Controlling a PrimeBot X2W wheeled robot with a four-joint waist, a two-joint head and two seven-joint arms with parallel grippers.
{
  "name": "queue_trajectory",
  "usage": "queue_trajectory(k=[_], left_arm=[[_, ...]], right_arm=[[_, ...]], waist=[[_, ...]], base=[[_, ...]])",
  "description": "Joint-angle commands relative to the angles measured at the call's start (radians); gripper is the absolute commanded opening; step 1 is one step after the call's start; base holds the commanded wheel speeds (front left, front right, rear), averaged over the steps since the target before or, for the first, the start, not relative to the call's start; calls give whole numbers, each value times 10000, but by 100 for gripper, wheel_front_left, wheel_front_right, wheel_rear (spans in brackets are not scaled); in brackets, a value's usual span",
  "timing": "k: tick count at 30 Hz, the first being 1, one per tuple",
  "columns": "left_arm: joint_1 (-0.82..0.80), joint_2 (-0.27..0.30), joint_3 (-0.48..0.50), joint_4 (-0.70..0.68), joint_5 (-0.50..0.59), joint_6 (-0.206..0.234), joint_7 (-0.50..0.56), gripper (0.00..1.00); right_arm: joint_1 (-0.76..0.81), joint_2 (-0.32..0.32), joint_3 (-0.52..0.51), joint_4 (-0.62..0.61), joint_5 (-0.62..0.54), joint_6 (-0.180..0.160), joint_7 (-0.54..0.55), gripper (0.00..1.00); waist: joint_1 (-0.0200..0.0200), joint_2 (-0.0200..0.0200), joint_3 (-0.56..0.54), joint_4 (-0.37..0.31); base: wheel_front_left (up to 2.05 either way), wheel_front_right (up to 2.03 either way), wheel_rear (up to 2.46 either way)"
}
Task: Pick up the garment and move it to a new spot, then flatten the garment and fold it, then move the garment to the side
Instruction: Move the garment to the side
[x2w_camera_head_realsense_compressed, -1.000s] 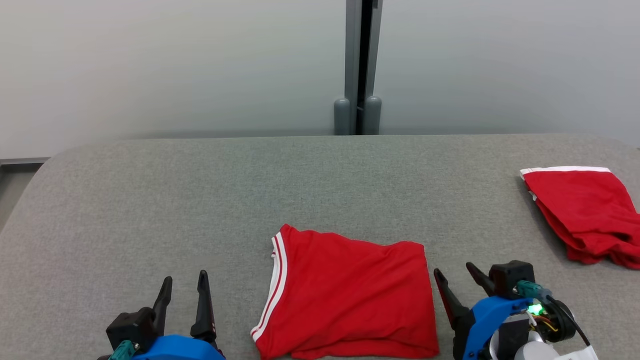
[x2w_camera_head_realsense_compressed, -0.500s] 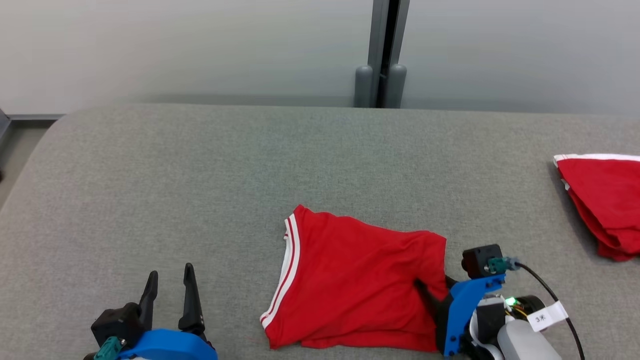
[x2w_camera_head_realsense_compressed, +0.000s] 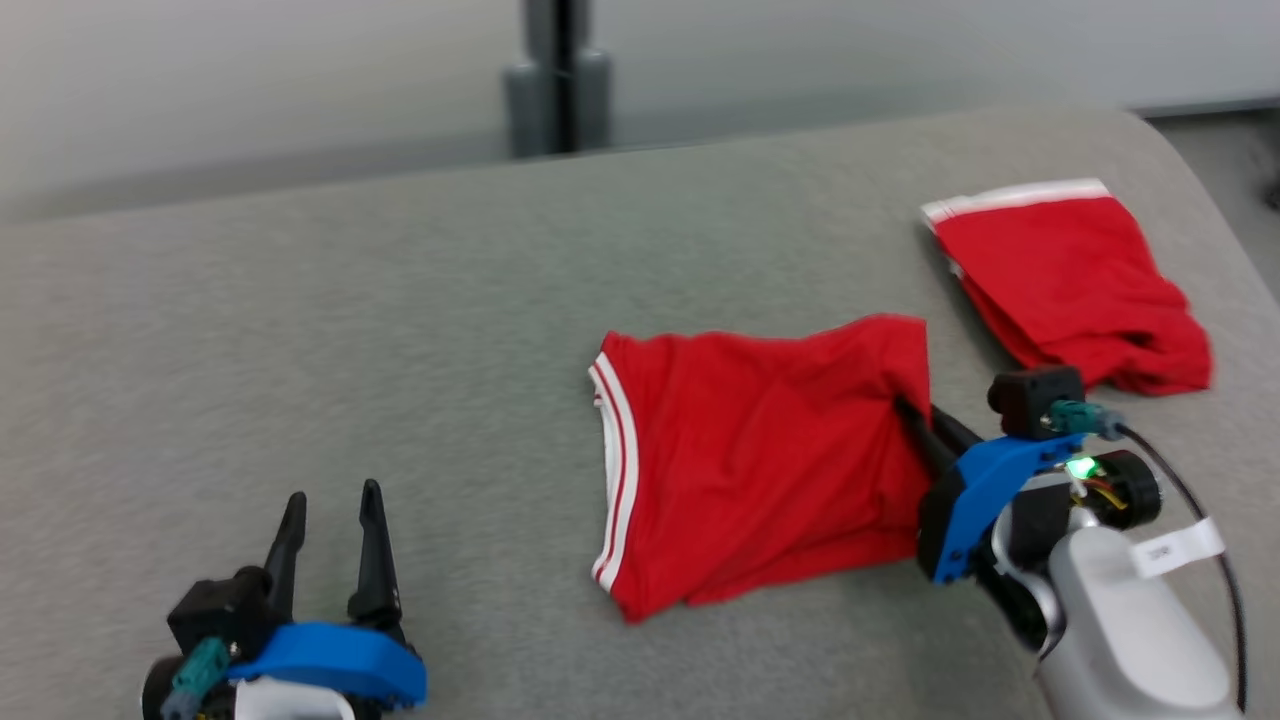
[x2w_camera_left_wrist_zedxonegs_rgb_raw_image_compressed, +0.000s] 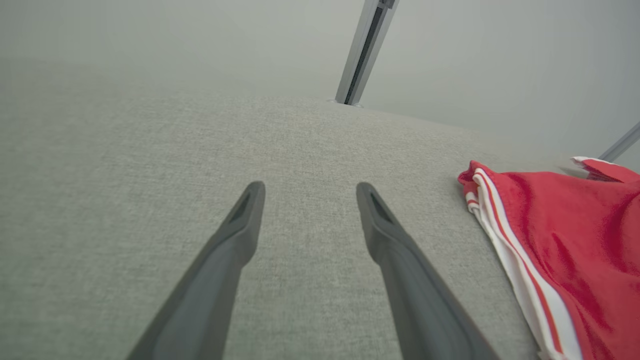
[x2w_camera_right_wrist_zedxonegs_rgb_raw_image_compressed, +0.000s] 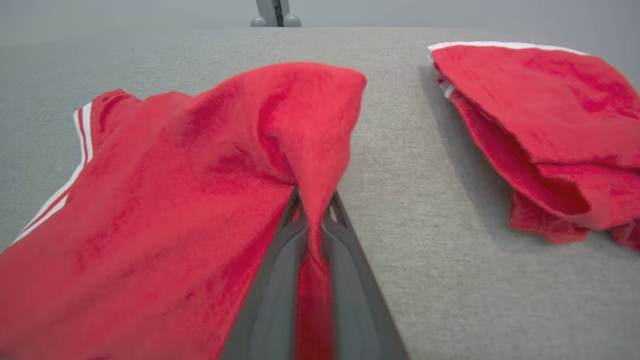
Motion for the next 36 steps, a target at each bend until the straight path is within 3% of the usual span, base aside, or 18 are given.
queue_trajectory(k=[1, 8, 14, 20, 25, 31, 35, 36], left_arm=[[-200, 135, 53, -127, 101, 52, -18, 100], [-734, 443, -143, -558, 383, 64, 335, 100], [-990, 515, -279, -729, 505, 85, 570, 100], [-1023, 553, -329, -753, 490, 134, 621, 100], [-982, 478, -343, -713, 432, 138, 553, 100], [-1071, 463, -431, -693, 474, 115, 511, 100], [-1115, 527, -482, -721, 516, 100, 562, 100], [-1116, 549, -501, -742, 522, 103, 591, 100]], right_arm=[[-267, -207, -107, -182, -32, -4, -104, 0], [-570, -238, -510, -505, 88, -1, -443, 0], [-899, -149, -397, -443, 92, -1, -541, 0], [-1780, -697, -223, -544, 176, -3, -198, 0], [-2528, -1795, -519, -412, 139, -3, 445, 0], [-3168, -3014, -1431, 108, -69, -3, 968, 0], [-3441, -3488, -2157, 643, -488, -3, 827, 0], [-3501, -3557, -2367, 807, -611, -3, 708, 22]], waist=[[-3, 0, 30, -667], [-3, 0, 751, -2090], [-3, 0, 959, -2324], [-3, 0, 945, -1904], [-3, 0, 948, -1226], [-3, 0, 1192, -419], [-3, 0, 1362, -15], [-3, 0, 1400, 60]], base=[[0, 0, 0], [0, 0, 0], [0, 0, 0], [0, 0, 0], [0, 0, 0], [0, 0, 0], [0, 0, 0], [0, 0, 0]])
